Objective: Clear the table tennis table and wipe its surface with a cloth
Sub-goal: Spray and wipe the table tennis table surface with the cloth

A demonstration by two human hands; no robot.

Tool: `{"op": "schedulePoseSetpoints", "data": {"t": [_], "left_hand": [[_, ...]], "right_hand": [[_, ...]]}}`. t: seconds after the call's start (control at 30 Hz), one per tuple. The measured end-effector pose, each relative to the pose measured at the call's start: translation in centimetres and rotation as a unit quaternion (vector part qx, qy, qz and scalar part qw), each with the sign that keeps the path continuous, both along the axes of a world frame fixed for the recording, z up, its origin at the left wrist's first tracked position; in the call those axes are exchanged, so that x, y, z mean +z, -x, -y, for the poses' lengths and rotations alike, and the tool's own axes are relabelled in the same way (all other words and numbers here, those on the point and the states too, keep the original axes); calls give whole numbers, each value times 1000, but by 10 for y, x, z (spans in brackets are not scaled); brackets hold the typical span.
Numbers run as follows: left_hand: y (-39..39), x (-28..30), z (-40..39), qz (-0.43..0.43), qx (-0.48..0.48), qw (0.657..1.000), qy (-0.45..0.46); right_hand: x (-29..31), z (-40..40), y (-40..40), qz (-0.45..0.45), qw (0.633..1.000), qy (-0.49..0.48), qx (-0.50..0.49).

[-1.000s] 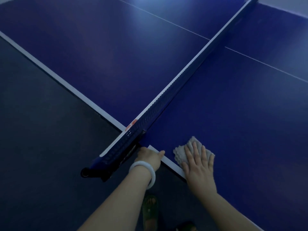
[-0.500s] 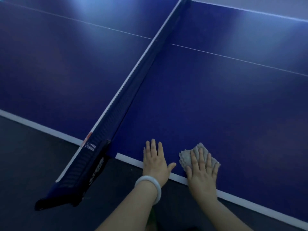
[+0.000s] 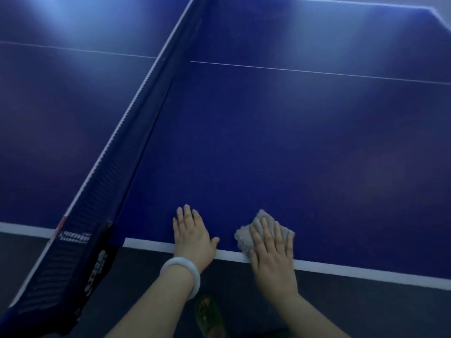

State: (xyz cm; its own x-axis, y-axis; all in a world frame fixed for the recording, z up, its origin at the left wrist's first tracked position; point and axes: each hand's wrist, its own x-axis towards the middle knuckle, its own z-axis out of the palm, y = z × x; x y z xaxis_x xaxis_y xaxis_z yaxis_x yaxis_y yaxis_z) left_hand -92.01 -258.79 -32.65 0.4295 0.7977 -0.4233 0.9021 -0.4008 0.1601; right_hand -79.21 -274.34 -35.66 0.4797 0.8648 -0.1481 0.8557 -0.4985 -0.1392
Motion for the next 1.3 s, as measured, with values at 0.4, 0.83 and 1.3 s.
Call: {"op": "schedulePoseSetpoints", "data": {"t": [0.4, 0.83, 1.3], "left_hand": [[-148, -1, 99, 48, -203, 978, 16], [-243, -18, 132, -32, -192, 980, 53], [-246, -18, 132, -57, -186, 979, 59]], "right_hand": [[7, 137, -154, -17, 915, 21, -403], [-2, 218, -243, 3, 929, 24, -368], [0, 186, -227, -65, 804, -117, -579]]}}
